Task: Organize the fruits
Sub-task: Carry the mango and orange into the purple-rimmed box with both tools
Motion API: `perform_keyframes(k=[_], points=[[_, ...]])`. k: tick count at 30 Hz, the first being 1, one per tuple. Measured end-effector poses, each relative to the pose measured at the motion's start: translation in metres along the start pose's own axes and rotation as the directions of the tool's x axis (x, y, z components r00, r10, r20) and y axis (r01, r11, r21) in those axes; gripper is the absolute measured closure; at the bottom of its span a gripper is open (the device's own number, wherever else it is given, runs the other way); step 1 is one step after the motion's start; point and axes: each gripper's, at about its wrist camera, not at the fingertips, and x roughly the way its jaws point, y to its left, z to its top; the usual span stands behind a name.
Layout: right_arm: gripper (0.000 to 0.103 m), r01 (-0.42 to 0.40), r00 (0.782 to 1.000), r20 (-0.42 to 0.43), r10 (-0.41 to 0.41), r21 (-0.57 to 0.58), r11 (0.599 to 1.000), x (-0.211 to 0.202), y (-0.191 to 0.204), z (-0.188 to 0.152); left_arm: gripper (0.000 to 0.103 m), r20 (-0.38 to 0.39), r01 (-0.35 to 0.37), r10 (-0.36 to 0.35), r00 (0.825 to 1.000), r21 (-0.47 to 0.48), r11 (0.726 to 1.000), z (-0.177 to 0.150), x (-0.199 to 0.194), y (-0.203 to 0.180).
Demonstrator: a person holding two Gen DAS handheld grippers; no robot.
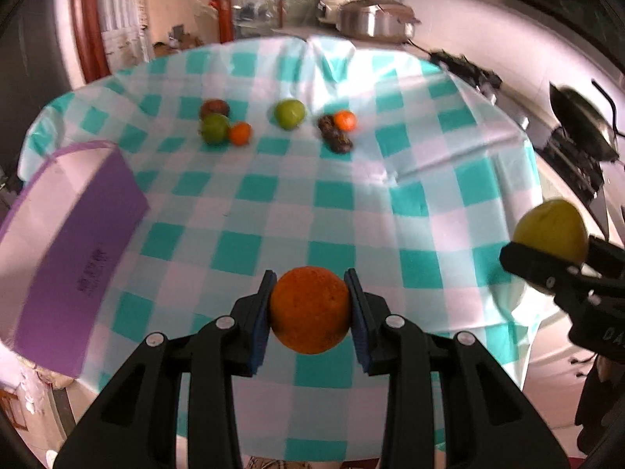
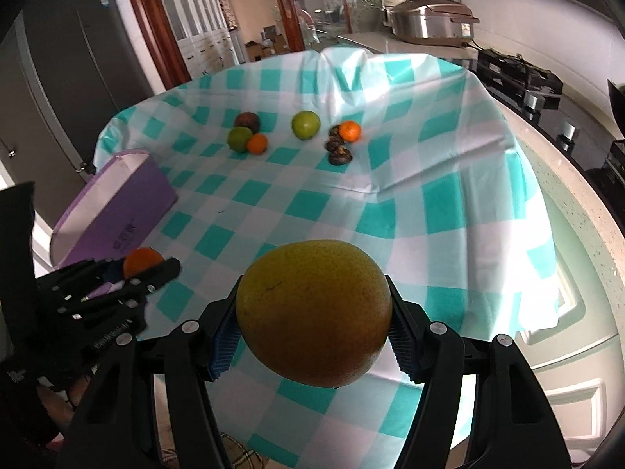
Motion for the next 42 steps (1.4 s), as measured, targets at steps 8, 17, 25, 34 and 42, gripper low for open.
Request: perform_keyframes(k=[8,17,25,34,42], points=[[0.039,-0.052,0.999,0.008,0.053,-0.09,0.995,0.011,0.068,0.026,0.067,0.089,-0.04,0.049,0.995,-0.099,0.994,0.008,-0.042,0.075],[0.039,-0.146,0.989,-0.021,0.145,-0.165,0.975,0.072,0.21,0.071,0.067,0.161,-0.088,0.113,0.98,-0.156,0.984,0.019,-0.081,0.226],[0.039,-0.224,0.974,-0.058,0.218,-0.135,0.965,0.126,0.341,0.109,0.067,0.065,-0.145,0.16,0.985,-0.2,0.969,0.022,-0.08,0.381],[0.039,-0.156,0.963,-0.247,0.104,-0.2,0.967,0.21,0.429,0.127,0.067,-0.106,-0.06,0.048,0.993,-0.113,0.992,0.021,-0.024,0.422],[0.039,-0.101,0.891,-0.452,-0.037,-0.278,0.955,0.288,0.453,0.125,0.067,-0.291,-0.024,0.001,0.957,-0.077,0.997,0.016,0.031,0.411]])
